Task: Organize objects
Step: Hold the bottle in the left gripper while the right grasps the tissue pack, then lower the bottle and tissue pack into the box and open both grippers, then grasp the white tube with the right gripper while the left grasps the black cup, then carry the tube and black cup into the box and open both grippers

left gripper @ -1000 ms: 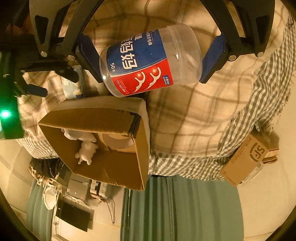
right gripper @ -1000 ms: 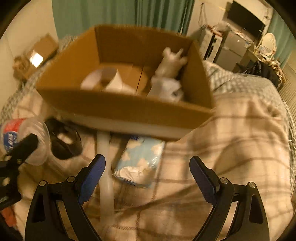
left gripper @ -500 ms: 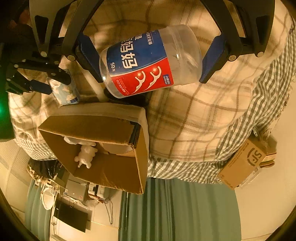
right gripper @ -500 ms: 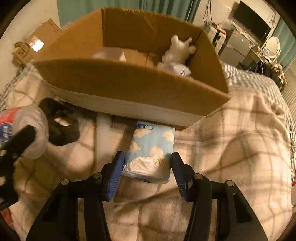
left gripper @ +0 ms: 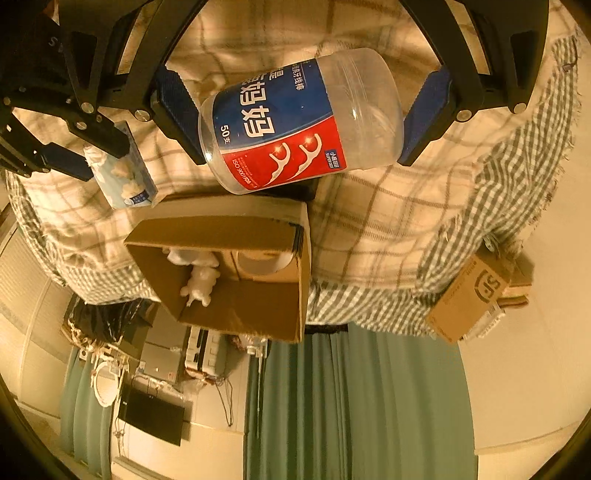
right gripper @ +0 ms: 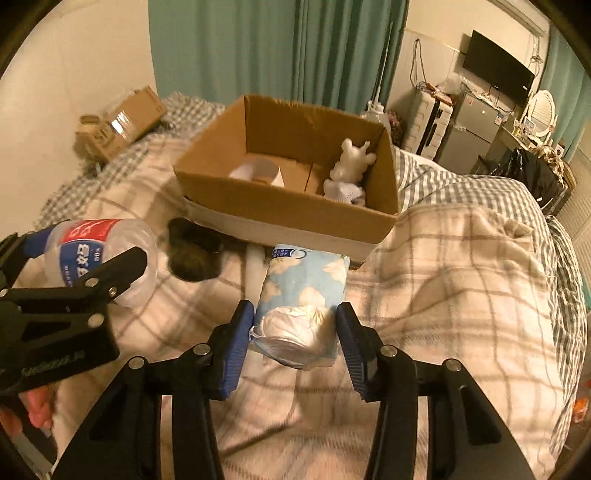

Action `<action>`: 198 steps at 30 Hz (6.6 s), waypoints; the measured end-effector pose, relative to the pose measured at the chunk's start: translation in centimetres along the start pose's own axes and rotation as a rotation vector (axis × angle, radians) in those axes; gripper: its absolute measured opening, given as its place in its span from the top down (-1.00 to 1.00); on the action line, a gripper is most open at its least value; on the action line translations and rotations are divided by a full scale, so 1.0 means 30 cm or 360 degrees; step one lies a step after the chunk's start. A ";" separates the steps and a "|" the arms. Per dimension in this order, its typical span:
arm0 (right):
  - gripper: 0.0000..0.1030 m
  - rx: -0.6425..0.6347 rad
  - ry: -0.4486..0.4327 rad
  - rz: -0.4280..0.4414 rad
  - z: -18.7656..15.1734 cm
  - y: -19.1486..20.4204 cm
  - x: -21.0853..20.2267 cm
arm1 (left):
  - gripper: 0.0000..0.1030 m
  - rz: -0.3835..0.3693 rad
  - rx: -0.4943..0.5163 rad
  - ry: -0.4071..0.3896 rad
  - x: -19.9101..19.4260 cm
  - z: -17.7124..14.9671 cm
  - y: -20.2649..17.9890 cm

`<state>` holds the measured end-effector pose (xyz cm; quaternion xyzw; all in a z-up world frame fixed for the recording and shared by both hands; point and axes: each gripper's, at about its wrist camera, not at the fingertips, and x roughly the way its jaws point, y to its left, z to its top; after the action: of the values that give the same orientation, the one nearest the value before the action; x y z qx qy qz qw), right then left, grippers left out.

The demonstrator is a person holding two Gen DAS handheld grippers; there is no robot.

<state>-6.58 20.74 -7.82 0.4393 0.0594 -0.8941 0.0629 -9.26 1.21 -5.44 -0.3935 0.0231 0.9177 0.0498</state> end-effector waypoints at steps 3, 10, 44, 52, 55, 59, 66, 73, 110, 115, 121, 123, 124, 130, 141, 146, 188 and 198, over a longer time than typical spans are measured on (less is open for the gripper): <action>0.13 0.0012 -0.0056 0.0021 -0.007 -0.013 -0.063 | -0.95 -0.0015 0.0004 -0.0037 -0.042 0.019 -0.007; 0.14 0.0042 -0.0184 0.0069 0.032 -0.042 -0.191 | -0.95 -0.0079 0.0041 -0.0126 -0.128 0.084 -0.040; 0.18 0.0101 -0.0247 0.0104 0.606 -0.313 0.215 | -0.94 -0.0035 0.0229 -0.0104 0.392 0.465 -0.181; -0.42 0.0203 -0.0282 0.0128 0.599 -0.350 0.229 | -1.00 -0.0067 0.0288 -0.0143 0.378 0.460 -0.187; -0.67 0.0264 -0.0340 0.0147 0.584 -0.365 0.160 | -1.00 -0.0066 0.0268 -0.0138 0.318 0.456 -0.168; -0.67 0.0291 -0.0376 0.0048 0.536 -0.376 0.036 | -1.00 -0.0080 0.0211 -0.0188 0.193 0.442 -0.115; -0.67 0.0215 -0.0468 -0.0028 0.420 -0.297 -0.215 | -1.00 -0.0049 0.0112 -0.0325 -0.088 0.386 0.004; -0.67 0.0121 -0.0557 -0.0001 0.314 -0.184 -0.413 | -1.00 -0.0001 0.0035 -0.0410 -0.252 0.307 0.071; 0.53 -0.0044 0.0462 0.0250 -0.010 0.024 0.436 | -1.00 0.0112 -0.0079 0.0182 0.197 -0.070 0.130; 0.72 0.0023 0.0313 0.0196 0.000 -0.027 0.329 | -1.00 0.0102 -0.0010 0.0219 0.208 -0.060 0.095; 0.73 0.0119 0.0082 0.0142 0.015 -0.132 0.155 | -1.00 0.0064 0.0010 0.0254 0.261 -0.018 0.039; 0.73 0.0150 0.0065 0.0135 0.035 -0.151 0.145 | -1.00 0.0063 0.0029 0.0271 0.287 -0.012 0.014; 0.73 0.0159 0.0066 0.0128 0.047 -0.153 0.149 | -1.00 0.0054 0.0038 0.0282 0.302 -0.010 0.002; 0.73 0.0167 0.0072 0.0147 0.059 -0.160 0.169 | -1.00 0.0022 0.0116 0.0355 0.399 -0.001 -0.066; 0.73 0.0194 0.0088 0.0139 0.066 -0.150 0.220 | -0.75 -0.0019 0.0093 0.0371 0.461 -0.003 -0.053; 0.73 0.0198 0.0065 0.0118 0.063 -0.147 0.203 | -0.55 -0.0019 0.0144 0.0335 0.420 -0.008 -0.079; 0.73 0.0067 -0.0520 0.0081 0.484 -0.178 -0.264 | -0.55 -0.0163 0.0163 -0.0285 -0.015 0.432 -0.167; 0.73 0.0054 -0.0358 0.0152 0.601 -0.245 0.043 | -0.55 -0.0143 0.0159 -0.0169 0.250 0.490 -0.195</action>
<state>-22.58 24.99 2.47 0.3395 0.0159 -0.9347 0.1043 -24.35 8.77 -0.77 -0.3420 0.0486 0.9318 0.1116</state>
